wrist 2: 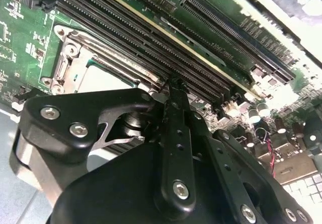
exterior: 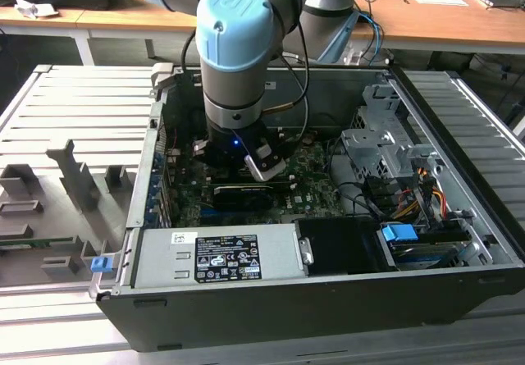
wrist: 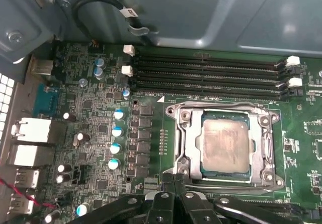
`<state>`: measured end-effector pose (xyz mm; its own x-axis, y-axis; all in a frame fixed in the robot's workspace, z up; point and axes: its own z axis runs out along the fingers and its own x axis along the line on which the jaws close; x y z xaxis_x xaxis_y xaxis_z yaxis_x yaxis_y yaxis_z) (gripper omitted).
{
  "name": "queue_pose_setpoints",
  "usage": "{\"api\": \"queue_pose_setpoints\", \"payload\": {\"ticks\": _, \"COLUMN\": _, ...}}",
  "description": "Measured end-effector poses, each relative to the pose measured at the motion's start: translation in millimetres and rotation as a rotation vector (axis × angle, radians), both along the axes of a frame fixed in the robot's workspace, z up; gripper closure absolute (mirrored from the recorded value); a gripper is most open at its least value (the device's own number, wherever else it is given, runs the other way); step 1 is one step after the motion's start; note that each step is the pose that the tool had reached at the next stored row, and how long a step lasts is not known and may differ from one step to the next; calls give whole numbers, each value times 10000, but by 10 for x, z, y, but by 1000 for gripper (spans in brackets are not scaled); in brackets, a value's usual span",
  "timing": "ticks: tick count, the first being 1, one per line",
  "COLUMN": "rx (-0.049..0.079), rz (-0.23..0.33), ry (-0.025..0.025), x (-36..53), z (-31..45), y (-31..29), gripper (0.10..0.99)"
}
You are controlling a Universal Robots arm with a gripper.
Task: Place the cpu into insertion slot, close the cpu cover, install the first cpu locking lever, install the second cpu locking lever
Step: 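Install the second cpu locking lever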
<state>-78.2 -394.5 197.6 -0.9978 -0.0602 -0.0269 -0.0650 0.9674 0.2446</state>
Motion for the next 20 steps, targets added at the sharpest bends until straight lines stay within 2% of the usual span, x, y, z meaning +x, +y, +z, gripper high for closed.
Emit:
{"api": "queue_pose_setpoints", "payload": {"ticks": 3, "rx": 71, "rz": 2, "ry": -21, "x": -13, "z": -17, "y": 2, "gripper": 980}}
{"api": "queue_pose_setpoints", "payload": {"ticks": 4, "rx": 126, "rz": 10, "ry": -56, "x": -36, "z": -23, "y": 1, "gripper": 980}}
{"api": "queue_pose_setpoints", "payload": {"ticks": 5, "rx": 148, "rz": 10, "ry": -64, "x": -48, "z": -16, "y": 2, "gripper": 980}}
{"api": "queue_pose_setpoints", "payload": {"ticks": 8, "rx": 146, "rz": 11, "ry": -64, "x": -54, "z": 85, "y": 5, "gripper": 980}}
{"api": "queue_pose_setpoints", "payload": {"ticks": 13, "rx": 141, "rz": 10, "ry": -60, "x": -54, "z": 344, "y": 12, "gripper": 980}}
{"api": "queue_pose_setpoints", "payload": {"ticks": 16, "rx": 141, "rz": 10, "ry": -60, "x": -54, "z": 395, "y": 13, "gripper": 980}}
{"api": "queue_pose_setpoints", "payload": {"ticks": 20, "rx": 143, "rz": 10, "ry": -62, "x": -54, "z": 408, "y": 13, "gripper": 980}}
